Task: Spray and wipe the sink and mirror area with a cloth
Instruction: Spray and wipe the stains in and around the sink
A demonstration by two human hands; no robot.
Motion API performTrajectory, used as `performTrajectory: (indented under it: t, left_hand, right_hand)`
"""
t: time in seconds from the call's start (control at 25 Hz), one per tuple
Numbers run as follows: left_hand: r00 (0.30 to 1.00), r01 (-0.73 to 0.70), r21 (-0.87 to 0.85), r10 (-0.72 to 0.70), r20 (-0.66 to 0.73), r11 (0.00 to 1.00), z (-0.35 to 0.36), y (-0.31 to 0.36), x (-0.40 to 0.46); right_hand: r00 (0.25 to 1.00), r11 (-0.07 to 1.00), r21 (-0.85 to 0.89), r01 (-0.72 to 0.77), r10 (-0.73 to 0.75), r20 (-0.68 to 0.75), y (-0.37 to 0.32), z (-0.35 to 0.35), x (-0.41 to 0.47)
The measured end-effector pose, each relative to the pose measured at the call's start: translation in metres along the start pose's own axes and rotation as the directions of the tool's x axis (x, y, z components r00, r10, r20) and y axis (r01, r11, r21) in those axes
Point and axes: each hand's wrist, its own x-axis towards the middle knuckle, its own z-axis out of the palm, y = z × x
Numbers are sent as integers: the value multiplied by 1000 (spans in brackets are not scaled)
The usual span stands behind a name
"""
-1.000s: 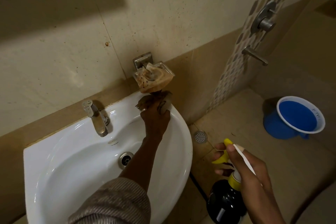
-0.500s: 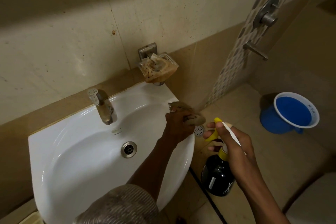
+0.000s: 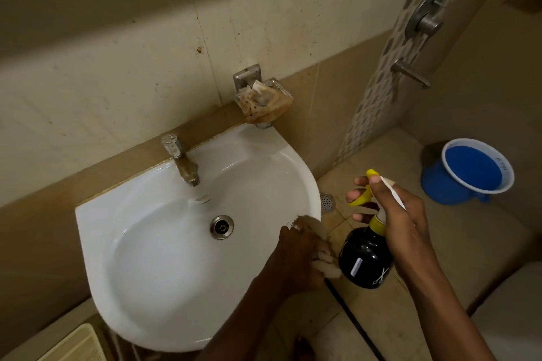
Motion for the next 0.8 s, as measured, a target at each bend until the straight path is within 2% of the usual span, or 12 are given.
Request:
performTrajectory:
  t: [0.04,0.08,0.12,0.16,0.24,0.32,0.44,0.52,0.6,0.68,0.76,0.8]
  left_hand:
    - [1000,-13,105,10,25,994,-6,3,-13]
    - [992,-124,204,119,34,971,-2,-4,-23]
    - [972,-226,259,200,123,939,-4,-2,-37]
    - [955,-298,295,281,99,908,-1,-8,-50]
    - [959,-268,312,283,-5,912,-4,-23,-61]
    - [972,-230,128,221,76,965,-18,-23,-73]
    - [965,30,67,-47,259,997,-42,-20,-76]
    - [951,150,-21,-138,277,989,-68,-30,-74]
    - [982,161,-256,-129,136,953,-91,-48,-71]
    - [960,83,-530,-211,-185,844,-103,-57,-58]
    - [780,-26,-709,-429,-455,704,-101,-62,-25]
    - [666,-73,-723,-506,-548,686,-101,-64,-5]
  right_hand:
    - [1000,1000,2,0,0,2,-1,4,-2]
    - [1000,1000,6,-1,1,4,-2,8,-5]
    - [1000,1000,11,-2,2,7,-3,12,-8]
    - [1000,1000,15,-3,3,15,-4,16,-10]
    - [999,1000,9,1,-1,34,-6,21,-14]
    - [999,1000,16,4,-4,44,-9,24,-17]
    - [999,999,31,12,-13,41,-11,24,-19]
    - [999,999,48,13,-14,34,-11,21,-18]
    - [999,999,50,6,-8,38,-9,20,-19]
    - [999,999,50,-7,5,48,-4,24,-19]
    - [997,998,52,-24,20,70,1,32,-18]
    - [996,999,46,-29,25,86,3,37,-17]
